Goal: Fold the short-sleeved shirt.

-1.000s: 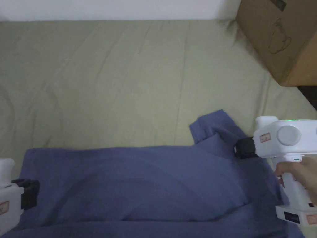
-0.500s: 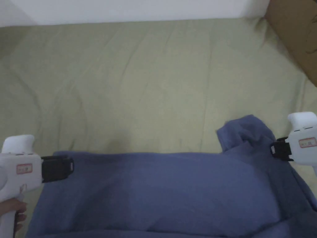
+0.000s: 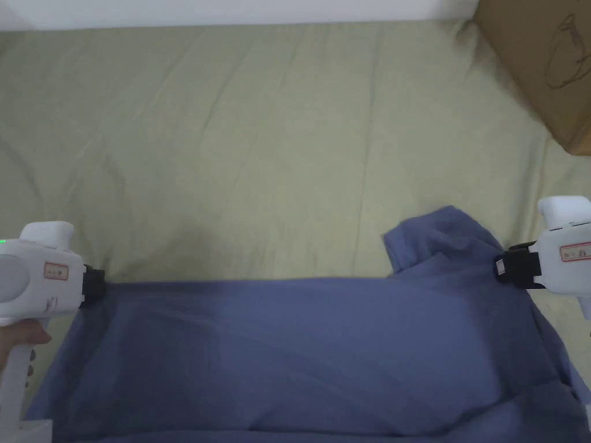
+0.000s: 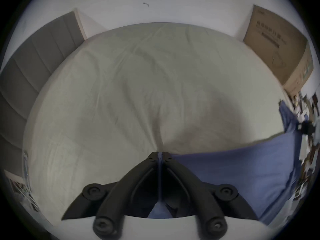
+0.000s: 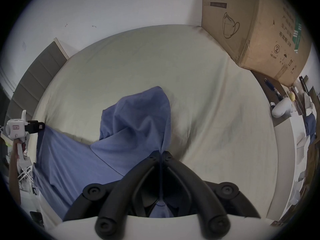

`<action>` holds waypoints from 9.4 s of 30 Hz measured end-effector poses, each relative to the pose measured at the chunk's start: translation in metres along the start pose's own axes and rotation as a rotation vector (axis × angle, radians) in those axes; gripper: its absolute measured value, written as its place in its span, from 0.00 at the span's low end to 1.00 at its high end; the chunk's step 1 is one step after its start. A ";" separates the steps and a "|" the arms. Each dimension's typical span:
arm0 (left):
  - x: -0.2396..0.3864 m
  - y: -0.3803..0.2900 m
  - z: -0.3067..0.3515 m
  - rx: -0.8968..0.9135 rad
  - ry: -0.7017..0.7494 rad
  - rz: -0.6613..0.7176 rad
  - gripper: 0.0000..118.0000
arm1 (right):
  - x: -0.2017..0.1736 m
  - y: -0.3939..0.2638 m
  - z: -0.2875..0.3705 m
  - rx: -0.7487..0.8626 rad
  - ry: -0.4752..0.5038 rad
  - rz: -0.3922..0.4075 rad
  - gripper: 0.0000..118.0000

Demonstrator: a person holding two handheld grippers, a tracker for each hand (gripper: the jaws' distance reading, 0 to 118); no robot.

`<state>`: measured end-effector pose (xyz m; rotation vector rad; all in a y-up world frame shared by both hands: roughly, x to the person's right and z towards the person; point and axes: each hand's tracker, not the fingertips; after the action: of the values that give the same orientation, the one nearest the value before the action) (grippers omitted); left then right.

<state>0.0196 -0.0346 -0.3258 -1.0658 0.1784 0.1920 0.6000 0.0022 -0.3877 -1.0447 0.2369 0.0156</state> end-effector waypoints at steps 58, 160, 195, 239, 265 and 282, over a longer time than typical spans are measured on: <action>-0.129 -0.270 0.203 0.283 -0.586 0.437 0.98 | -0.193 -0.244 0.185 0.401 0.272 0.106 0.00; 0.288 -0.226 0.125 -0.342 -0.867 -0.075 0.00 | -0.038 -0.290 0.225 0.433 0.155 -0.169 0.00; 0.116 -0.207 0.037 -0.342 -0.916 0.209 0.07 | -0.103 -0.251 0.212 0.352 0.188 -0.083 0.00; 0.219 -0.158 0.168 -0.289 -0.412 -0.097 0.07 | -0.072 -0.288 0.251 0.624 0.021 -0.153 0.00; 0.196 -0.182 0.164 -0.172 -0.524 -0.003 0.02 | -0.041 -0.305 0.236 0.535 0.035 -0.184 0.00; 0.314 -0.224 0.109 -0.260 -0.509 -0.243 0.00 | -0.043 -0.301 0.235 0.491 0.039 -0.155 0.00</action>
<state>0.3841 -0.0225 -0.1585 -1.2506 -0.4432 0.2643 0.6396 0.0564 -0.0087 -0.5723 0.1814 -0.1947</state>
